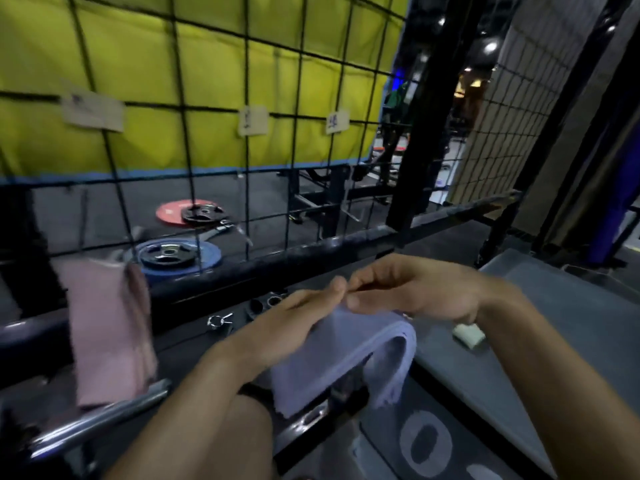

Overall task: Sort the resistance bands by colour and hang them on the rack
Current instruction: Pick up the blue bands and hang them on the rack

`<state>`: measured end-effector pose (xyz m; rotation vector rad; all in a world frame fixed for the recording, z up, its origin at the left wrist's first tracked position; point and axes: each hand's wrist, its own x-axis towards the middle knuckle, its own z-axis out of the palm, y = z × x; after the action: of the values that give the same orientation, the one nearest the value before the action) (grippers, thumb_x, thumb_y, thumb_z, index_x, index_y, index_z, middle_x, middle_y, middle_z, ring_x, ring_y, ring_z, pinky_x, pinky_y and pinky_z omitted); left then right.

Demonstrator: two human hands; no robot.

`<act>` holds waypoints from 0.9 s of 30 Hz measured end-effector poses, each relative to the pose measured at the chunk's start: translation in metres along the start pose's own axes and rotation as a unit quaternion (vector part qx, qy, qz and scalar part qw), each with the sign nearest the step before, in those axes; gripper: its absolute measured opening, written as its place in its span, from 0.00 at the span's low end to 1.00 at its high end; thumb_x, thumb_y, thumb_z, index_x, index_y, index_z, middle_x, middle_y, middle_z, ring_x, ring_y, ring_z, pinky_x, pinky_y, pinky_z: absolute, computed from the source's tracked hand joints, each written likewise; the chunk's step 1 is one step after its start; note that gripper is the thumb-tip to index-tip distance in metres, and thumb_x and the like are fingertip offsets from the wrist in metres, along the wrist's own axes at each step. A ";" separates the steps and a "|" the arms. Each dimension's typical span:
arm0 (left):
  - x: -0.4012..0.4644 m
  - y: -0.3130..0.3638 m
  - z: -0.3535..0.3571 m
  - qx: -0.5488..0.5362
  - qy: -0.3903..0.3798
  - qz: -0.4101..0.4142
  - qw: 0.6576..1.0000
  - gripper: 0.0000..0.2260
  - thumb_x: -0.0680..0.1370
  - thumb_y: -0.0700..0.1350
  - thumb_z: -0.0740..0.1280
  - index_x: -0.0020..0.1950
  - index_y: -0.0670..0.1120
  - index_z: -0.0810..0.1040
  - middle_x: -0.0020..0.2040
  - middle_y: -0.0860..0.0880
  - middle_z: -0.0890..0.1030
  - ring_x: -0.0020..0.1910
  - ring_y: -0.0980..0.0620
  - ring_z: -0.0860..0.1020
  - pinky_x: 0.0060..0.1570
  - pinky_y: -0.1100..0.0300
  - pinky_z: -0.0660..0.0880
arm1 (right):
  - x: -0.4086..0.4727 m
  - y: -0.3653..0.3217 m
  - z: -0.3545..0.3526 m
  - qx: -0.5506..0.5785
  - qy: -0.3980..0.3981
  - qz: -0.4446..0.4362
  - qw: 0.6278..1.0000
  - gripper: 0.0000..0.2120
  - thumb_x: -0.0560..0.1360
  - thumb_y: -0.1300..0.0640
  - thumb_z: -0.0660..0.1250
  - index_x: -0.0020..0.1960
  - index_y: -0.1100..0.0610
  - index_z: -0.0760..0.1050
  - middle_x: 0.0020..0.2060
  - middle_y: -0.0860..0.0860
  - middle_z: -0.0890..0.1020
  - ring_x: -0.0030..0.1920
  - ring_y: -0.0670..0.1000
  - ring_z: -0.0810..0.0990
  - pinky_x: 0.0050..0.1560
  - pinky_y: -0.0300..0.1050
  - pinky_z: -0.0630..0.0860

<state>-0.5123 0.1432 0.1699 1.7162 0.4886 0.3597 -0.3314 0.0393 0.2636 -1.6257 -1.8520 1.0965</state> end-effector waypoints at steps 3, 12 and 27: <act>-0.024 0.017 -0.013 -0.006 0.029 0.004 1.000 0.24 0.76 0.66 0.63 0.52 0.46 0.83 0.46 0.59 0.81 0.47 0.62 0.76 0.53 0.64 0.69 | 0.015 -0.019 0.002 -0.055 -0.001 -0.011 0.998 0.14 0.80 0.52 0.68 0.49 0.63 0.80 0.33 0.54 0.75 0.35 0.47 0.71 0.38 0.44 0.68; -0.070 0.034 -0.042 0.084 0.066 0.043 0.993 0.18 0.84 0.52 0.60 0.55 0.40 0.82 0.49 0.48 0.84 0.46 0.58 0.76 0.49 0.62 0.72 | 0.036 -0.014 0.036 -0.015 0.008 -0.060 0.998 0.18 0.80 0.40 0.65 0.62 0.52 0.78 0.56 0.60 0.81 0.54 0.55 0.79 0.54 0.58 0.73; -0.065 0.041 -0.067 0.075 0.197 0.112 0.971 0.35 0.73 0.72 0.63 0.54 0.39 0.82 0.47 0.38 0.83 0.43 0.47 0.79 0.48 0.51 0.71 | 0.059 -0.023 0.047 -0.036 0.153 -0.206 0.966 0.28 0.78 0.66 0.67 0.73 0.50 0.63 0.62 0.48 0.76 0.59 0.53 0.79 0.54 0.51 0.77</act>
<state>-0.5963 0.1609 0.2252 1.8590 0.6229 0.8551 -0.3936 0.0835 0.2436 -1.2750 -1.9160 0.5710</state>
